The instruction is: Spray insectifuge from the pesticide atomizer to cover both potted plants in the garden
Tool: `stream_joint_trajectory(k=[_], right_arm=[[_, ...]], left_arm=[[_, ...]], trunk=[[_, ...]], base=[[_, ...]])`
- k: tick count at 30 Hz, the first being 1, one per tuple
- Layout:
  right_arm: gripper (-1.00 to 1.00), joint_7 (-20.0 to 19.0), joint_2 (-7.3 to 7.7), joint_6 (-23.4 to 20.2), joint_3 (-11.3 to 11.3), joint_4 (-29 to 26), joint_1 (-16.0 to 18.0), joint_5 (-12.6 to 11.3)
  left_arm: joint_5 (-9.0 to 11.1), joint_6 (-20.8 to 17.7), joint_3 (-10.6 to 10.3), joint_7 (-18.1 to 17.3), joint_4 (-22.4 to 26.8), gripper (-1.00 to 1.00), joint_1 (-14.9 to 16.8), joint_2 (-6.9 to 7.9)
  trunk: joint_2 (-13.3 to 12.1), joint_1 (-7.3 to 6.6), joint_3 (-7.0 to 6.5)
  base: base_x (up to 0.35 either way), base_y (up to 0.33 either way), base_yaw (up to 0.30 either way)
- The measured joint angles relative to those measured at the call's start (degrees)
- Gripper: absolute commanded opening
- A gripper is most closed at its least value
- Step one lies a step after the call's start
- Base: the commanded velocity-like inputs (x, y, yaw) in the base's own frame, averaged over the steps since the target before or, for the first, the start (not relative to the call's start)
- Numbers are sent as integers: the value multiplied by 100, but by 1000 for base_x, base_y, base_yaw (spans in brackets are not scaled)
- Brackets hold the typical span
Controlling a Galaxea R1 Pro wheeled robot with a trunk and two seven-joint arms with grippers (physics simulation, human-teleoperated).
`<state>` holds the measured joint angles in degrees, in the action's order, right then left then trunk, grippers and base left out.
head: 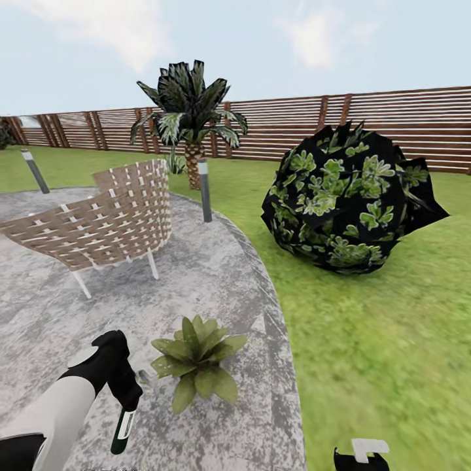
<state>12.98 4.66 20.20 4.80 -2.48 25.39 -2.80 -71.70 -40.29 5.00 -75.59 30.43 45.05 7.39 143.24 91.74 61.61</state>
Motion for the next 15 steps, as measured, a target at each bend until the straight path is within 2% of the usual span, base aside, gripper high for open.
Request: stream_joint_trajectory(k=[6, 9, 15], right_arm=[[100, 0, 0, 6, -8, -10, -1, -4], [100, -1, 0, 6, -4, -11, -2, -6], [100, -1, -9, 6, -2, -10, -1, -7]], left_arm=[[-3, -1, 35, 30, 242, -100, -59, 12], [8, 5, 47, 478, 206, -100, -126, 129], [75, -9, 67, 598, 174, -100, -132, 141]], trunk=[[0, 2, 0], [0, 1, 0], [0, 0, 0]], base=[[-83, -212, 18], [-28, -22, 8], [-2, -2, 222]])
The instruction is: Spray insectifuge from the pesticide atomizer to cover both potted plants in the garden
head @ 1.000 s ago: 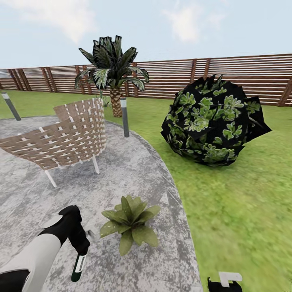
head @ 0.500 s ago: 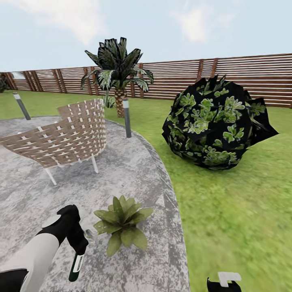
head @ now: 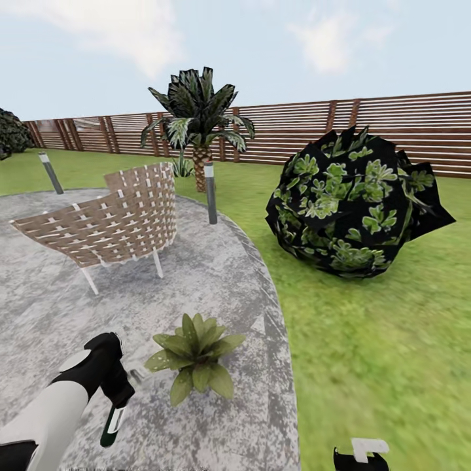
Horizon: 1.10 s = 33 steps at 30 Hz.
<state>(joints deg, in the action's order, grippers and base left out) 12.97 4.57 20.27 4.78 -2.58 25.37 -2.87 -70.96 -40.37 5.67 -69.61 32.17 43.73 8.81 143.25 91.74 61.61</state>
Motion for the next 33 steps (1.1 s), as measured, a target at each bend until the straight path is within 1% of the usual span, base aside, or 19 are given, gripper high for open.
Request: stream_joint_trajectory(k=[5, 9, 12, 14, 23, 33], right_arm=[[100, 0, 0, 0, 0, 4, 0, 4], [100, 0, -1, -7, 0, 3, 0, 1], [100, 1, 1, -7, -3, 2, 1, 1], [100, -3, 4, -7, -6, -7, 1, 1], [100, 2, 0, 2, -7, -10, 0, 0], [100, 2, -1, 3, -8, 1, 2, 0]], left_arm=[[12, -2, 3, 2, -12, -100, -5, -58], [28, -1, 17, 0, -7, -100, 0, -71], [235, -3, 14, 9, -2, -100, 0, -72], [303, -2, 10, 13, -3, -100, 1, -68], [322, -2, 9, 24, 0, -100, 1, -58], [322, -2, 9, 30, 9, -100, 0, -56]], trunk=[[0, 0, 0], [0, 0, 0], [0, -1, 0], [0, -2, 0], [0, -1, 0], [0, -2, 0]], base=[[0, 0, 276], [17, -26, 278], [126, -189, 261], [149, -227, 70], [116, -245, 21], [136, -256, 262]])
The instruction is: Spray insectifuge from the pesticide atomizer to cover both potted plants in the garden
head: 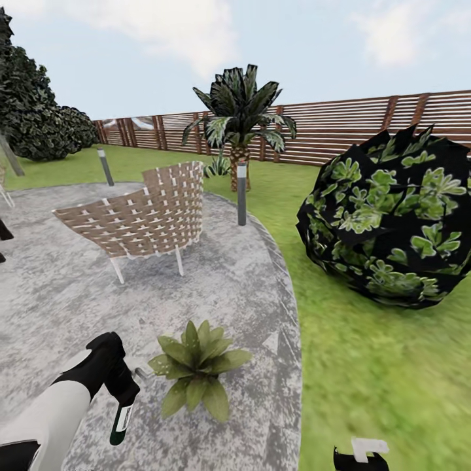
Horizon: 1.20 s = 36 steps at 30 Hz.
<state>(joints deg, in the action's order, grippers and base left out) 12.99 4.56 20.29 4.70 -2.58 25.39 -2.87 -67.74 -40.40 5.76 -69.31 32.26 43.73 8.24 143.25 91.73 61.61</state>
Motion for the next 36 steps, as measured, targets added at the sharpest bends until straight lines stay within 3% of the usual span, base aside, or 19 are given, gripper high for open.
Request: stream_joint_trajectory(k=[6, 7, 8, 10, 13, 16, 17, 20, 26, 31, 36], right_arm=[[100, -2, 0, -3, -1, -1, -2, 0], [100, -2, 0, -3, -1, -1, -2, 0], [100, -3, 0, -4, -1, -1, -2, 0], [100, -4, 0, -4, -1, -1, -2, 0], [100, -10, 10, -8, 0, 4, -1, 3], [100, -19, 31, -3, 7, 7, -2, 13], [100, -20, 30, -3, 14, 7, -2, 15], [100, -21, 22, -7, 18, 3, -2, 15], [100, -11, 1, -11, 16, -11, -2, 1], [100, -11, 0, -4, 8, -9, -2, 0], [100, -6, 0, -3, 5, -9, -1, 0]], left_arm=[[-9, 1, -13, 17, -20, -100, -17, -6], [-10, 1, -11, 86, -23, -100, -64, -4], [18, 0, -5, 369, -25, -100, -217, -13], [105, 0, 0, 458, -25, -100, -273, -28], [418, 5, -6, 536, -108, -100, -295, -94], [534, 21, -11, 1086, -312, -100, -296, -150], [666, 28, -12, 1357, -412, -100, -298, -157], [936, 46, -15, 1508, -568, -100, -301, -155], [1045, 73, -3, 1917, -528, -100, -544, -158], [1353, 87, -10, 2044, -509, -100, -559, -153], [1446, 244, -13, 2249, -520, -100, -560, -210]], trunk=[[0, 1, 0], [0, 1, 0], [0, 2, 1], [0, 1, 0], [0, 2, 0], [0, 2, 0], [0, 2, 0], [0, 2, 0], [0, 1, 0], [0, 1, 0], [0, 1, 0]], base=[[133, -58, 277], [2, -1, 277], [1, 0, 277], [0, 0, 277], [0, 0, 95], [0, 0, 14], [0, 0, 2], [0, 0, 0], [0, 0, 24], [0, 0, 228], [0, 0, 268]])
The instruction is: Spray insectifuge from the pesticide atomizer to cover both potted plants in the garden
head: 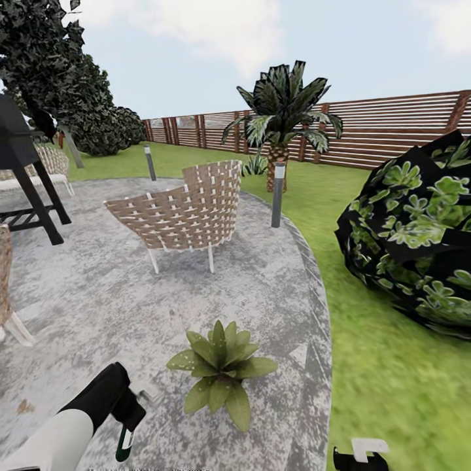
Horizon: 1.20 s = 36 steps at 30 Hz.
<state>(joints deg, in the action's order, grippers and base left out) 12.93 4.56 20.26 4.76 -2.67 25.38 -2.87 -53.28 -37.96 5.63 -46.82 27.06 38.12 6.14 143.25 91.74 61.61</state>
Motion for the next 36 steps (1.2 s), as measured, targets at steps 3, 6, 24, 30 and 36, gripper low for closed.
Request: stream_joint_trajectory(k=[3, 6, 24, 30, 36], right_arm=[[100, 1, 2, 0, -5, 0, 0, 0], [100, 0, 4, 0, -4, 0, -1, 0], [100, 1, 1, 5, -5, 0, -1, -7], [100, 0, -2, 3, -5, 8, 0, -7], [100, -1, -8, 3, -4, 19, 1, -7]], left_arm=[[24, 84, 27, 23, 13, -100, 0, -46], [65, 108, 10, 73, -44, -100, -25, -54], [692, 273, -12, 521, -175, -100, -281, -73], [692, 274, -9, 521, -169, -100, -281, -70], [692, 273, -9, 519, -167, -100, -282, -57]], trunk=[[0, 0, 0], [0, 0, 0], [0, -1, 0], [0, 0, 0], [0, 1, 0]], base=[[0, 0, 270], [0, 0, 270], [68, -74, 187], [9, -266, 0], [-96, -264, 170]])
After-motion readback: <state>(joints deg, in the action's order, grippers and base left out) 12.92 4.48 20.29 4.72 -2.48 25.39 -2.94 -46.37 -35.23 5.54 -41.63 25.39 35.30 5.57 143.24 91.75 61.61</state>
